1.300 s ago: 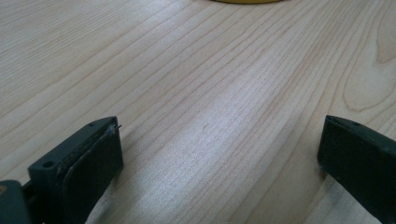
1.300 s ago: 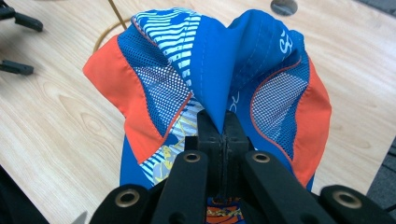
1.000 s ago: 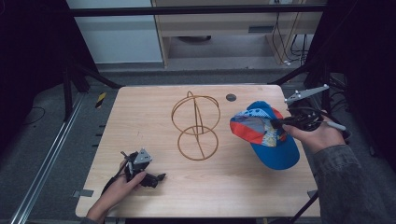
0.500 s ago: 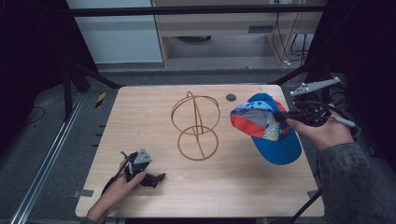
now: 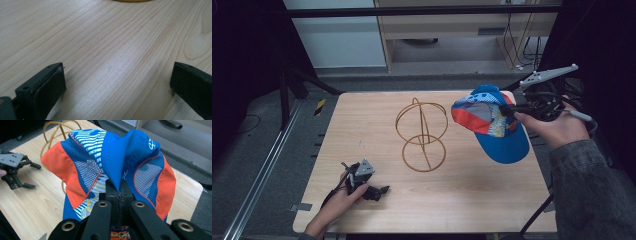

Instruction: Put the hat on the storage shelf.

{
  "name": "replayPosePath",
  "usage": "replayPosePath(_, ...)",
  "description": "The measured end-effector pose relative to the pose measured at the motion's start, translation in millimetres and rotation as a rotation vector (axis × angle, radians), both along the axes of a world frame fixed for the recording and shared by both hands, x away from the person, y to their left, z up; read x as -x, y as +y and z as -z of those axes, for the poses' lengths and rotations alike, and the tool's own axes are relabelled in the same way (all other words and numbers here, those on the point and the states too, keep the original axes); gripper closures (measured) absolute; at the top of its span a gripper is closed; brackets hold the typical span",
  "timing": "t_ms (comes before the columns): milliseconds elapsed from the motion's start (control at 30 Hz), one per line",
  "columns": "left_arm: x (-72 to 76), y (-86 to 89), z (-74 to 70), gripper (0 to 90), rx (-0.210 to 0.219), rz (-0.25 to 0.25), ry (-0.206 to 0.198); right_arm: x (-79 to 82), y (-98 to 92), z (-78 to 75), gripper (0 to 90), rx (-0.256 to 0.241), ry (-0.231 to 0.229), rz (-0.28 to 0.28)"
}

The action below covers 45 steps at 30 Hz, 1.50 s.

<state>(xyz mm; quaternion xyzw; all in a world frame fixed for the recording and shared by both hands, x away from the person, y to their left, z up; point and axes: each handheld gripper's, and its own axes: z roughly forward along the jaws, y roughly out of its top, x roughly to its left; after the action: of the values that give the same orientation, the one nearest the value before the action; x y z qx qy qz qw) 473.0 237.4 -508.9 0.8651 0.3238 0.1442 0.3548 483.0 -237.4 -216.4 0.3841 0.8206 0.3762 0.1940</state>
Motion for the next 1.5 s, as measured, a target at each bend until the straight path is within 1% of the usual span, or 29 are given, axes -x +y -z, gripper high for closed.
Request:
replayPosePath(67,0.0,0.0,0.0,0.0,0.0,0.0,0.0,-1.2,1.6,-1.4,89.8,0.0,-0.001,-0.001)
replayPosePath(133,0.0,0.0,0.0,0.0,0.0,0.0,0.0,-8.3,11.3,-9.2,89.8,-0.002,-0.008,-0.009)
replayPosePath(167,0.0,0.0,0.0,0.0,0.0,0.0,0.0,-8.3,11.3,-9.2,89.8,-0.002,-0.008,-0.009)
replayPosePath(200,0.1,-0.1,0.0,0.0,0.001,-0.001,0.002,-12.9,17.9,-13.9,89.8,0.0,-0.018,-0.018)
replayPosePath(233,0.0,0.0,0.0,0.0,0.0,0.0,0.0,-12.9,17.9,-13.9,89.8,0.0,-0.018,-0.018)
replayPosePath(267,0.1,-0.1,0.0,0.0,0.001,-0.001,0.002,-16.3,23.8,-17.9,89.8,0.001,-0.027,-0.021)
replayPosePath(300,0.1,-0.1,0.0,0.0,0.001,-0.001,0.002,-16.3,23.8,-17.9,89.8,0.001,-0.027,-0.021)
replayPosePath(367,0.1,-0.1,0.0,0.0,0.001,-0.001,0.002,-22.3,33.7,-24.1,89.8,-0.004,-0.04,-0.029)
replayPosePath(400,0.1,-0.1,0.0,0.0,0.001,-0.001,0.002,-22.3,33.7,-24.1,89.8,-0.004,-0.04,-0.029)
replayPosePath(433,0.0,0.0,0.0,0.0,0.0,0.0,0.0,-25.9,40.8,-28.2,89.8,-0.006,-0.045,-0.036)
replayPosePath(500,0.0,0.0,0.0,0.0,0.0,0.0,0.0,-27.0,42.9,-29.3,89.8,-0.003,-0.049,-0.039)
replayPosePath(567,0.0,0.0,0.0,0.0,0.0,0.0,0.0,-30.0,49.6,-31.5,89.8,-0.008,-0.054,-0.051)
replayPosePath(600,0.0,0.0,0.0,0.0,0.0,0.0,0.001,-32.8,56.1,-33.5,89.8,-0.014,-0.057,-0.057)
replayPosePath(633,0.0,0.0,0.0,0.0,-0.001,0.0,0.0,-32.8,56.1,-33.5,89.8,-0.014,-0.057,-0.057)
replayPosePath(667,0.0,0.0,0.0,0.0,0.0,0.0,0.0,-35.0,62.8,-35.6,89.8,-0.015,-0.06,-0.068)
replayPosePath(700,0.0,0.1,0.0,0.0,0.0,0.001,0.0,-35.0,62.8,-35.6,89.8,-0.015,-0.06,-0.068)
replayPosePath(767,0.0,0.0,0.0,0.0,0.0,0.001,0.001,-37.2,71.5,-37.8,89.8,-0.013,-0.067,-0.083)
replayPosePath(833,0.0,0.0,0.0,0.0,0.0,0.001,0.001,-38.0,80.8,-38.1,89.8,0.001,-0.075,-0.1)
replayPosePath(1067,-0.1,0.0,0.0,0.0,0.0,0.002,0.001,-40.8,88.9,-35.2,89.7,0.001,-0.071,-0.111)
replayPosePath(1133,-0.1,-0.1,0.0,0.0,0.0,0.0,0.0,-45.3,97.5,-37.1,89.7,-0.008,-0.074,-0.122)
replayPosePath(1200,-0.1,0.0,0.0,0.0,0.0,0.001,0.001,-46.6,99.6,-37.7,89.8,-0.007,-0.076,-0.124)
replayPosePath(1267,-0.1,0.0,0.0,0.0,0.0,0.001,0.001,-51.6,106.7,-39.4,89.7,-0.003,-0.076,-0.13)
replayPosePath(1300,-0.1,0.0,0.0,0.0,0.0,0.001,0.0,-51.6,106.7,-39.4,89.7,-0.003,-0.076,-0.13)
replayPosePath(1333,-0.1,0.0,0.0,0.0,0.0,0.001,0.0,-54.2,111.3,-39.6,89.7,-0.005,-0.069,-0.131)
replayPosePath(1367,-0.1,0.0,0.0,0.0,0.0,0.001,0.0,-54.2,111.3,-39.6,89.7,-0.005,-0.069,-0.131)
replayPosePath(1400,-0.1,0.0,0.0,0.0,0.0,0.001,0.0,-56.5,115.3,-39.4,89.7,-0.003,-0.071,-0.136)
replayPosePath(1500,-0.1,0.0,0.0,0.0,0.0,0.001,0.001,-58.5,119.1,-39.7,89.7,-0.005,-0.069,-0.139)
